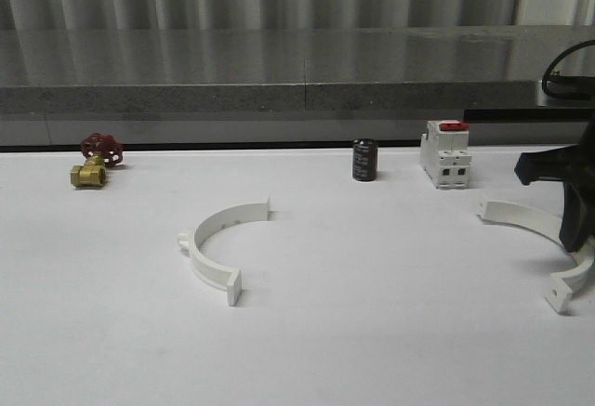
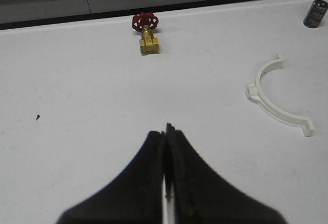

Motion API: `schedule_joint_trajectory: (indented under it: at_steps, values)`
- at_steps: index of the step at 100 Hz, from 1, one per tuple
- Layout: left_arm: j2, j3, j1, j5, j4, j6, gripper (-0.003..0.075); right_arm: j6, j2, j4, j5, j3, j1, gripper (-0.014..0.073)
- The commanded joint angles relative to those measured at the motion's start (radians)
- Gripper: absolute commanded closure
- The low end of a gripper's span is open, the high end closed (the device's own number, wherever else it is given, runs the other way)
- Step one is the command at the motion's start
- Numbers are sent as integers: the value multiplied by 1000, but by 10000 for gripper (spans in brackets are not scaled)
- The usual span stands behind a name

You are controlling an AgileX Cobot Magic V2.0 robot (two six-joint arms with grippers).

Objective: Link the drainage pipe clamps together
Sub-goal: 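Lower the right gripper and grasp the clamp half's middle tab, then carry the clamp half toward the placed half, ends facing it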

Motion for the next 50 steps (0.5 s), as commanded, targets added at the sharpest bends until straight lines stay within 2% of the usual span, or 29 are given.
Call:
schedule_joint_trajectory:
  at_steps: [1,16,50]
  values:
    - [4,-26,2,-54,-30,-2,741,-8,-40,11,6,-50,7,453]
    - [4,-26,2,-54,-30,-2,741,8,-44,12,66,-118,56,453]
    - [4,-26,2,-54,-30,-2,741,281,-35,-39,90,-217,290,453]
